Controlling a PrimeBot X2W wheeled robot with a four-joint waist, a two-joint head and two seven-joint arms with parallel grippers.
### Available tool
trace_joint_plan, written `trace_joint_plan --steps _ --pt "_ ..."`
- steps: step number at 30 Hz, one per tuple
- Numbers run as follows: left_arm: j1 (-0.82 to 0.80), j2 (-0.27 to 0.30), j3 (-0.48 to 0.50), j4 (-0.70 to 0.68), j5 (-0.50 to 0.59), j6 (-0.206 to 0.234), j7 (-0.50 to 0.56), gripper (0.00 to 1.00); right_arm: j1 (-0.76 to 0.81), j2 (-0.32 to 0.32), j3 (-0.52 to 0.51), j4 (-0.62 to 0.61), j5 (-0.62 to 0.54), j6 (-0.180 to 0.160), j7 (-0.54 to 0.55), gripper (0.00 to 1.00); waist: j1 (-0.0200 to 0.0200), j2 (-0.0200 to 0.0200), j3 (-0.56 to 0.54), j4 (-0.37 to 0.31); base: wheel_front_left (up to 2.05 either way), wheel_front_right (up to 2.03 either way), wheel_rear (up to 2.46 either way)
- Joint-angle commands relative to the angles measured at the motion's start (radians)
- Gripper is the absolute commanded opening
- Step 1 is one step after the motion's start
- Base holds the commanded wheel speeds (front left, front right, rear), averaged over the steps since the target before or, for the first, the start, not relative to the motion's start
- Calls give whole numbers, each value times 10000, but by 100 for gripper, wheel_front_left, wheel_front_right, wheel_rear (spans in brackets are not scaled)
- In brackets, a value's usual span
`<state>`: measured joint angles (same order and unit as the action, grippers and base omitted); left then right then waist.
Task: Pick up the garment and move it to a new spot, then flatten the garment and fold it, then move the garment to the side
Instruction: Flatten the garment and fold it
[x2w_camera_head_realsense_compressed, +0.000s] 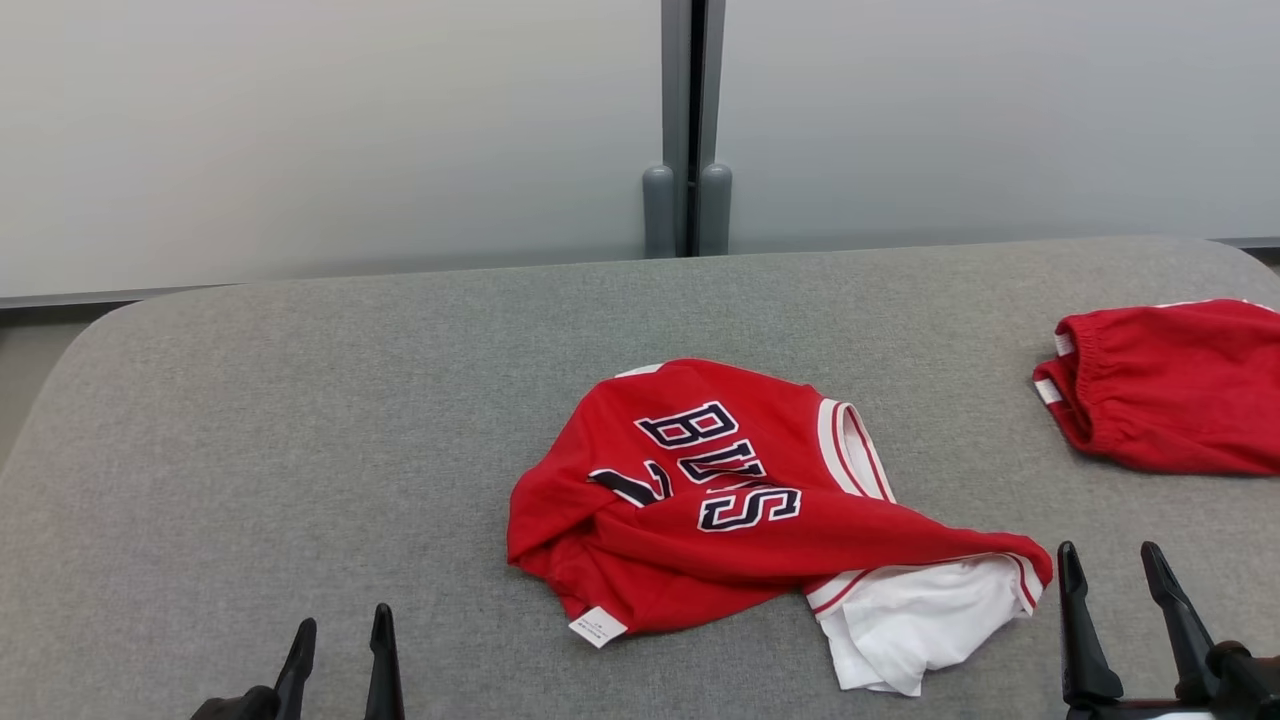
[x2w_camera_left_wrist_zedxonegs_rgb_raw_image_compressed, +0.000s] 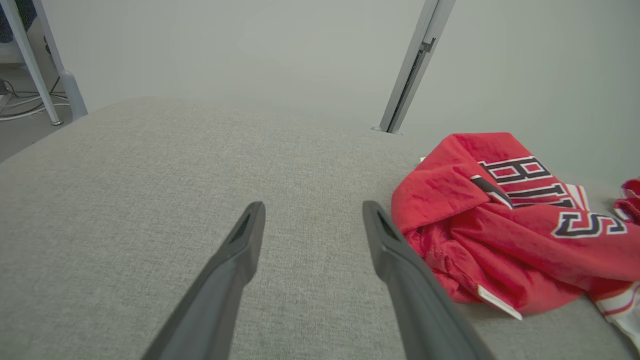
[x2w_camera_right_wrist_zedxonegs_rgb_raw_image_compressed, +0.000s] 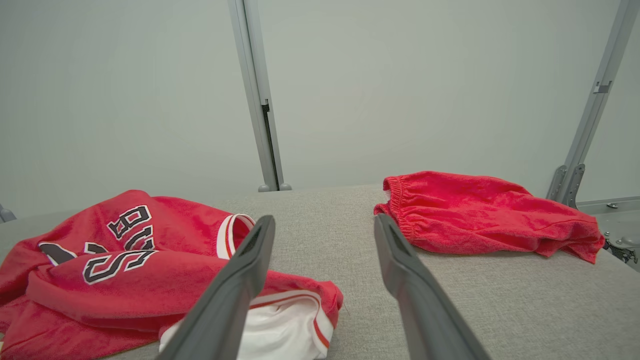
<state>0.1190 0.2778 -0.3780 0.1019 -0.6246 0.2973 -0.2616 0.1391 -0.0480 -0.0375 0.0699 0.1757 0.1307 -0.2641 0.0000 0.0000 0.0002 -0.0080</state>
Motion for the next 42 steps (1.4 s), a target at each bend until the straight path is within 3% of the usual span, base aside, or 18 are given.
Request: trace_joint_plan --steps 1,8,16,24,32,33,35,42 --pt "188 -367 500 207 318 -454 -45 100 113 -55 -24 7 -69 2 -3 100 0 0 -87 183 0 0 0" --pt "290 -1301 1435 657 1151 -1494 -45 100 84 -54 64 9 -113 2 -3 100 0 0 -160 302 0 0 0" --pt "-97 -1887 1908 1003 1910 -2425 -45 100 -31 -55 207 -19 -121 2 -3 100 0 0 -146 112 0 0 0" --pt "-1162 -2161 349 2630 1560 -3613 757 100 -257 -54 367 -97 -113 2 -3 100 0 0 440 -261 0 0 0" --pt "-2438 -2247 -543 4530 286 -3756 1363 100 -565 -52 434 -14 -133 2 -3 100 0 0 962 -810 0 0 0" --pt "-2522 -2251 -636 4663 63 -3754 1349 73 -573 -54 405 -15 -136 2 -3 100 0 0 989 -849 0 0 0" --pt "-2653 -2254 -844 4929 -213 -3752 1315 0 -594 -54 369 -28 -129 2 -3 100 0 0 1025 -891 0 0 0" --pt "-2899 -2258 -1320 4850 -805 -3932 917 0 -413 -54 236 -49 -132 2 -3 100 0 0 962 -580 0 0 0"
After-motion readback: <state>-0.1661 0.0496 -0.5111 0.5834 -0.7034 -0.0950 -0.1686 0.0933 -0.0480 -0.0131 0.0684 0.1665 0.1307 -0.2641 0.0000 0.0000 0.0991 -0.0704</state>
